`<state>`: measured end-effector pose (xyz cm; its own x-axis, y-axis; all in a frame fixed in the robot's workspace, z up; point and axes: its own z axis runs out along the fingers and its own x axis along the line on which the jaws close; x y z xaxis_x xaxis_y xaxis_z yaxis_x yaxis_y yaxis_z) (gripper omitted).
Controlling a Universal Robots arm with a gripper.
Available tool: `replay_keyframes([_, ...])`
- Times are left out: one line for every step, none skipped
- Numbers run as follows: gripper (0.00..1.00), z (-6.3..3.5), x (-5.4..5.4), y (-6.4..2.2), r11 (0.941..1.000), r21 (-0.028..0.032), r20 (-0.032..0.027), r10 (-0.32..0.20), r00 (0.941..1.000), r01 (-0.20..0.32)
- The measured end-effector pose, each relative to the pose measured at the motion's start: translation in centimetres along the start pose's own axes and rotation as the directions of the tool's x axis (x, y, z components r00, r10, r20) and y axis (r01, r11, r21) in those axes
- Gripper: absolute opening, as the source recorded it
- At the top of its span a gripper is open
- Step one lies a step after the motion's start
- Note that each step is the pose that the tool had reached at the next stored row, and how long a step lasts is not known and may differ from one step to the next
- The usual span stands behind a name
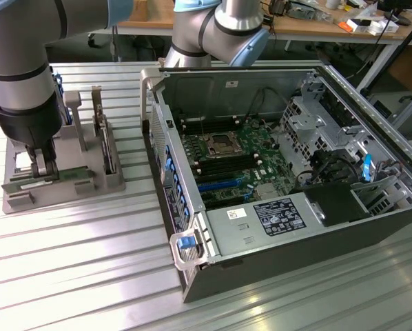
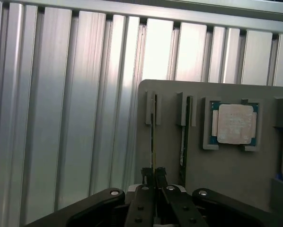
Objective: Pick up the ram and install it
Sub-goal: 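Pick up the ram and move it above insertion slot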
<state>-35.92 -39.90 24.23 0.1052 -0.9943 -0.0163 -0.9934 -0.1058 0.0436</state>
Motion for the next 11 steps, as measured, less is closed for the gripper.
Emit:
replay_keyframes([0.13, -0.18, 0.0, 0.01, 1.0, 0.0, 0.0, 0.0, 1.0, 0.0])
replay_keyframes([0.13, -0.38, 0.0, 0.02, 1.0, 0.0, 0.0, 0.0, 1.0, 0.0])
replay_keyframes([0.13, -0.5, 0.0, 0.02, 1.0, 0.0, 0.0, 0.0, 1.0, 0.0])
replay_keyframes([0.13, -0.67, 0.0, 0.03, 1.0, 0.0, 0.0, 0.0, 1.0, 0.0])
replay_keyframes([0.13, -0.82, 0.0, 0.04, 1.0, 0.0, 0.0, 0.0, 1.0, 0.0])
replay_keyframes([0.13, -0.99, 0.0, 0.04, 1.0, 0.0, 0.0, 0.0, 1.0, 0.0])
replay_keyframes([0.13, -1.18, 0.0, 0.05, 1.0, 0.0, 0.0001, 0.0, 1.0, 0.0])
replay_keyframes([0.13, -1.38, 0.0, 0.06, 1.0, 0.0, 0.0, 0.0, 1.0, 0.0])
replay_keyframes([0.13, -1.5, 0.0, 0.07, 1.0, 0.0, 0.0, 0.0, 1.0, 0.0])
replay_keyframes([0.13, -1.63, 0.0, 0.07, 1.0, 0.0001, 0.0, 0.0, 1.0, 0.0])
replay_keyframes([0.13, -1.75, 0.0, 0.08, 1.0, -0.0001, 0.0, 0.0, 1.0, 0.0])
